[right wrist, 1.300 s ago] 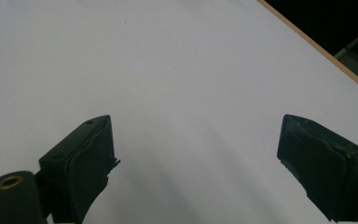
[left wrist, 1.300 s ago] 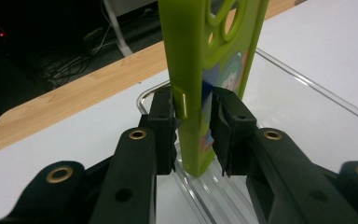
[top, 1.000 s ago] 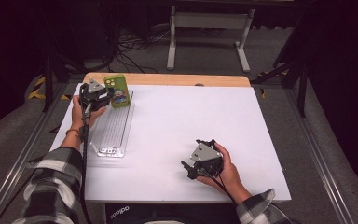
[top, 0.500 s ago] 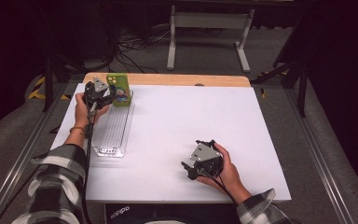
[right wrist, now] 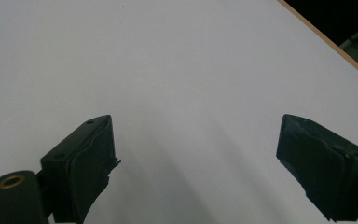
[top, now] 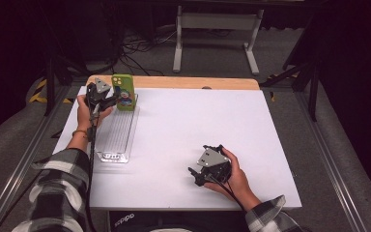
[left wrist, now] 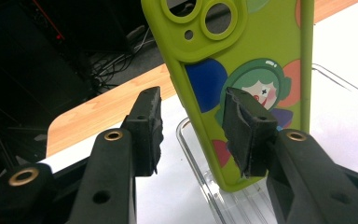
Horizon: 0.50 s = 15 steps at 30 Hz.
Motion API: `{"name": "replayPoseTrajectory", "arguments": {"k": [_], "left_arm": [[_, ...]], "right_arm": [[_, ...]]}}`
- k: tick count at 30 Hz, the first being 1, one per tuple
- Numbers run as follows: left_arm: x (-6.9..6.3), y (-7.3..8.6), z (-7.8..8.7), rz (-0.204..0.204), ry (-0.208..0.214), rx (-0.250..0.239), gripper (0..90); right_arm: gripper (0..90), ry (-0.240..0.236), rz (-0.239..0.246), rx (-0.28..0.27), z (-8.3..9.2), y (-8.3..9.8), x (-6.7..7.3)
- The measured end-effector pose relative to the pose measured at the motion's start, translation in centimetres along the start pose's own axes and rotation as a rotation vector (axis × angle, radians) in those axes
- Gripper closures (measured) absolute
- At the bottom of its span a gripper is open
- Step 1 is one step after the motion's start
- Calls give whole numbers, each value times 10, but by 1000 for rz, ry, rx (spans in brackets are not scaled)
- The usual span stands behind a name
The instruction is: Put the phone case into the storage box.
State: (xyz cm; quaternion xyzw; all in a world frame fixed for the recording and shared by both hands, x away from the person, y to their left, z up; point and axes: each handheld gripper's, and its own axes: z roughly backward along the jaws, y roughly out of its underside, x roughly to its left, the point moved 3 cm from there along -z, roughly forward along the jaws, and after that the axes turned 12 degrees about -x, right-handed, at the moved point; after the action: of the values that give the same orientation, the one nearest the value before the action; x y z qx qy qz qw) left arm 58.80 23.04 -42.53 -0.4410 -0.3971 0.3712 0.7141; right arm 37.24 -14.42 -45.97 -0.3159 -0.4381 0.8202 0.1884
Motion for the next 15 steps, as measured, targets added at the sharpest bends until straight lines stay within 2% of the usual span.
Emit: {"name": "replayPoseTrajectory", "arguments": {"k": [6,15], "left_arm": [[2,1,1,12,-2,5,566],[2,-2,5,26,3,-16,569]], "right_arm": [[119,5,0,-3,1,0,-1],[119,12,-3,-14,2,-1,-1]]}}
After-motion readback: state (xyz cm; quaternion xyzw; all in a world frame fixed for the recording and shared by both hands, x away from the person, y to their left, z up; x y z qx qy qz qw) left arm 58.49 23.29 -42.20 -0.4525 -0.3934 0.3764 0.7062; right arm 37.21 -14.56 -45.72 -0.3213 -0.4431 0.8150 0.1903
